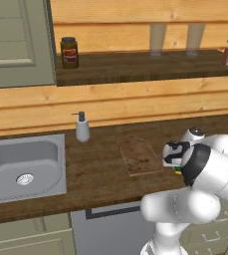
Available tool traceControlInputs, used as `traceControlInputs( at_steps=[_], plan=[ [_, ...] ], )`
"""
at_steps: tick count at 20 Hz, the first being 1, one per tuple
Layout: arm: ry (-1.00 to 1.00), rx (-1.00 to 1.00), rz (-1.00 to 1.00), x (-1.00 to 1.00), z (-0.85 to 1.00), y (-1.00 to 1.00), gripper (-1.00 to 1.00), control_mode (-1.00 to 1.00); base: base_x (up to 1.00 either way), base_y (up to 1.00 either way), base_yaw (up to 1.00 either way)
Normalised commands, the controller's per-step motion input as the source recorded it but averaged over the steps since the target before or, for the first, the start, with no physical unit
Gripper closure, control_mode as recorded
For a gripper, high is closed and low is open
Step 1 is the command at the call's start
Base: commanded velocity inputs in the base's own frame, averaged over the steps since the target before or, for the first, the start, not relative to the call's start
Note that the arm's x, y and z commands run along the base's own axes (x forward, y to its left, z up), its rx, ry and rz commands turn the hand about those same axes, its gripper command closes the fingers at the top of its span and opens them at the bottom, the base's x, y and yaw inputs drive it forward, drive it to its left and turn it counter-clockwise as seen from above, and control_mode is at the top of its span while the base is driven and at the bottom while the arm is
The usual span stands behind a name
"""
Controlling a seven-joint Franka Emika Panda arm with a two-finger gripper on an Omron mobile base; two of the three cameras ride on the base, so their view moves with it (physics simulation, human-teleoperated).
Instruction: Pick up the sponge from the counter and clean the cutting board by briefly scrubbing or pressing down on the cutting board. Once finished, release the sponge.
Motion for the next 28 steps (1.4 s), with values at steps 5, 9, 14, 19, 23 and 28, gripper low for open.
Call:
traceControlInputs(
  at_steps=[5,9,14,19,23,28],
  plan=[
    [-0.09,-0.03,0.08,-0.21,0.39,0.48,1.00,-1.00,0.00,0.00,0.00],
    [-0.06,-0.07,0.16,-0.03,0.59,0.50,1.00,-1.00,0.00,0.00,0.00],
    [0.00,-0.03,0.17,0.03,0.03,0.60,1.00,-1.00,0.00,0.00,0.00],
    [0.00,0.01,0.10,0.18,0.00,0.26,1.00,-1.00,0.00,0.00,0.00],
    [0.02,0.01,0.11,0.24,-0.04,0.06,1.00,-1.00,0.00,0.00,0.00],
    [0.03,0.00,0.09,0.25,-0.24,0.08,1.00,-1.00,0.00,0.00,0.00]
  ],
)
